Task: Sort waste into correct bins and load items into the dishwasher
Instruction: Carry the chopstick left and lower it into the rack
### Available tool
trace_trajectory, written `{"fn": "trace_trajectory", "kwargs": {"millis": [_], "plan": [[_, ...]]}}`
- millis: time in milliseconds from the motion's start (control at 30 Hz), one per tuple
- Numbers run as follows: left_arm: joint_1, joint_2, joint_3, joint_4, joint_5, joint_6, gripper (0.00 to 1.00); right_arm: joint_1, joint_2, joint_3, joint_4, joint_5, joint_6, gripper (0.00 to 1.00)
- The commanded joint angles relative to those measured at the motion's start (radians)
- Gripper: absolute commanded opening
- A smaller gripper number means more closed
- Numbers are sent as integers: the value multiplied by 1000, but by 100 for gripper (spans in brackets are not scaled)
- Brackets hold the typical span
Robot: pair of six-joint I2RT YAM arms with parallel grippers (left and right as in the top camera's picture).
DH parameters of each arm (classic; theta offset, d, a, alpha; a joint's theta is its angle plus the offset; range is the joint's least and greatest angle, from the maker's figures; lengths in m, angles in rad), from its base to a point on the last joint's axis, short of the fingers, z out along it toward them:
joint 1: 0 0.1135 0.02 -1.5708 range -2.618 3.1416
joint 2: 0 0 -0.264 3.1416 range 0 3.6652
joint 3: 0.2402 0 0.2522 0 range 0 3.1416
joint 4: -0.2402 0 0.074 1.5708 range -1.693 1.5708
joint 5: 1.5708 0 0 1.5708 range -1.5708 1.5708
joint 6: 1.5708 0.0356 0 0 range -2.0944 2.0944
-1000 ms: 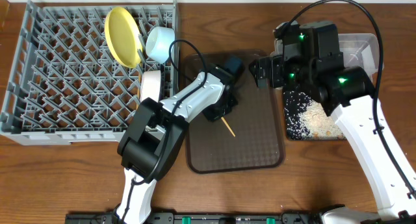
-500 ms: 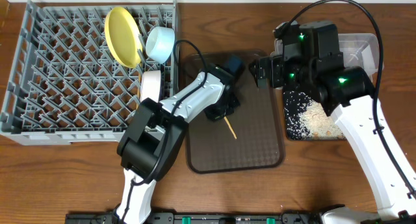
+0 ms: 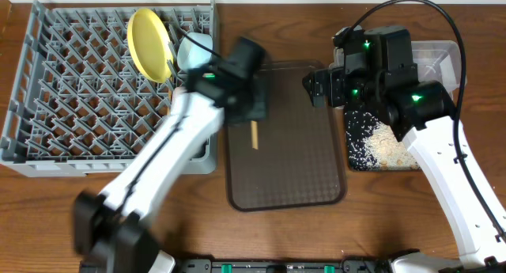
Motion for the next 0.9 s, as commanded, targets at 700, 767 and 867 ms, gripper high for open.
{"fn": "trace_trajectory", "kwargs": {"millis": [700,767,867], "plan": [[365,29,-38,-160,-383,465,7,3,6,13,-1,-1,11,99],[370,48,-39,-161,-383,467,7,3,6,13,-1,-1,11,99],[372,88,-41,-160,-383,470,7,3,6,13,-1,-2,11,99]]}}
